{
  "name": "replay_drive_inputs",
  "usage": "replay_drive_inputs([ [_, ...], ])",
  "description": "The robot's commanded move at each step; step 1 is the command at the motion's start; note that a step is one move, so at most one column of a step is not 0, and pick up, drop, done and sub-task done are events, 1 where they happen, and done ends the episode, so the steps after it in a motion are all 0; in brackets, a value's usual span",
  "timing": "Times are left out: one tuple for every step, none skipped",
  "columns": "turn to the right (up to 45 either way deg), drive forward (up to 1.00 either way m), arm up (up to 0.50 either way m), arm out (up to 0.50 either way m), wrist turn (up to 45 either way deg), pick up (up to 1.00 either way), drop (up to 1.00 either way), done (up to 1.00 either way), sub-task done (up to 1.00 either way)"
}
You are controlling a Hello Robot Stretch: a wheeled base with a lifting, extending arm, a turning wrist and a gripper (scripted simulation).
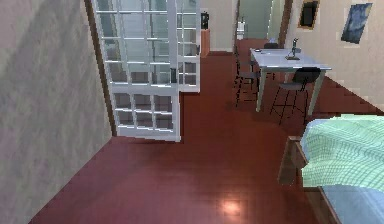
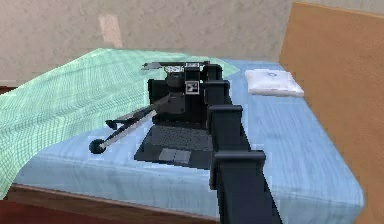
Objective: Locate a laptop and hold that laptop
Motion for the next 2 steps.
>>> replay_drive_inputs([
  [0.0, 0.00, 0.00, 0.00, 45.0, 0.00, 0.00, 0.00, 0.00],
  [0.0, 0.00, 0.00, 0.00, 45.0, 0.00, 0.00, 0.00, 0.00],
])
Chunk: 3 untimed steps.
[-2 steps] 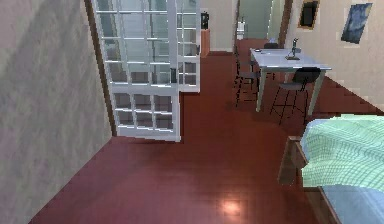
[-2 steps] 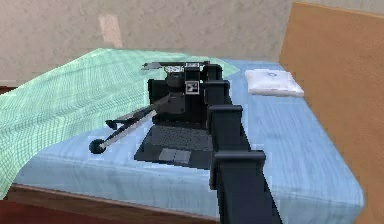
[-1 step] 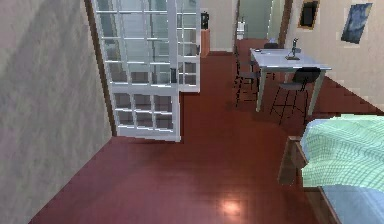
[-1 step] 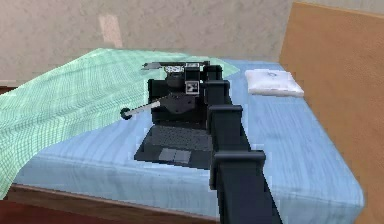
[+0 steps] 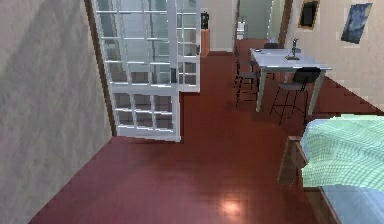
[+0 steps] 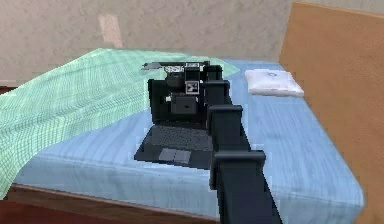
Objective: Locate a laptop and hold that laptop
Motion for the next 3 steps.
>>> replay_drive_inputs([
  [0.0, 0.00, 0.00, 0.00, 24.0, 0.00, 0.00, 0.00, 0.00],
  [0.0, 0.00, -0.30, 0.00, 0.0, 0.00, 0.00, 0.00, 0.00],
  [0.0, 0.00, 0.00, 0.00, 0.0, 1.00, 0.00, 0.00, 0.00],
])
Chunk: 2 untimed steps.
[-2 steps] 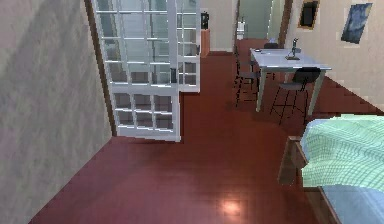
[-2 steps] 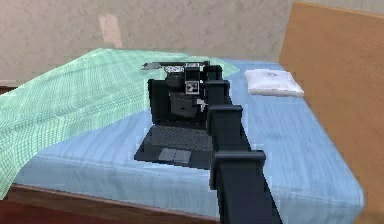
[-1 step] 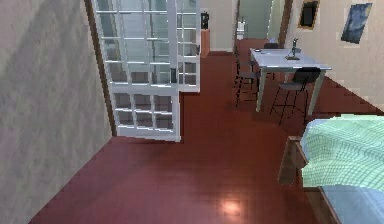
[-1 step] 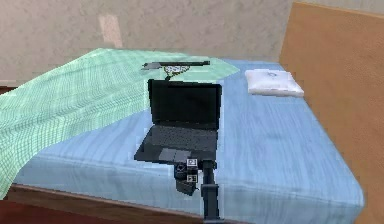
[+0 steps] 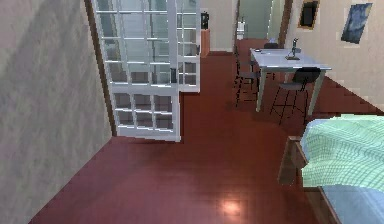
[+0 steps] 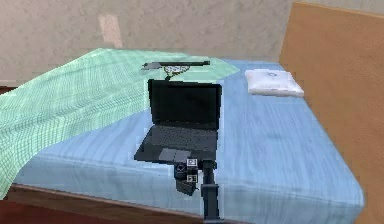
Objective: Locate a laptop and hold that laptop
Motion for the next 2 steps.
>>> replay_drive_inputs([
  [0.0, 0.00, 0.10, 0.00, 0.0, 0.00, 0.00, 0.00, 0.00],
  [0.0, 0.00, 0.00, 0.00, 0.0, 0.00, 0.00, 1.00, 0.00],
])
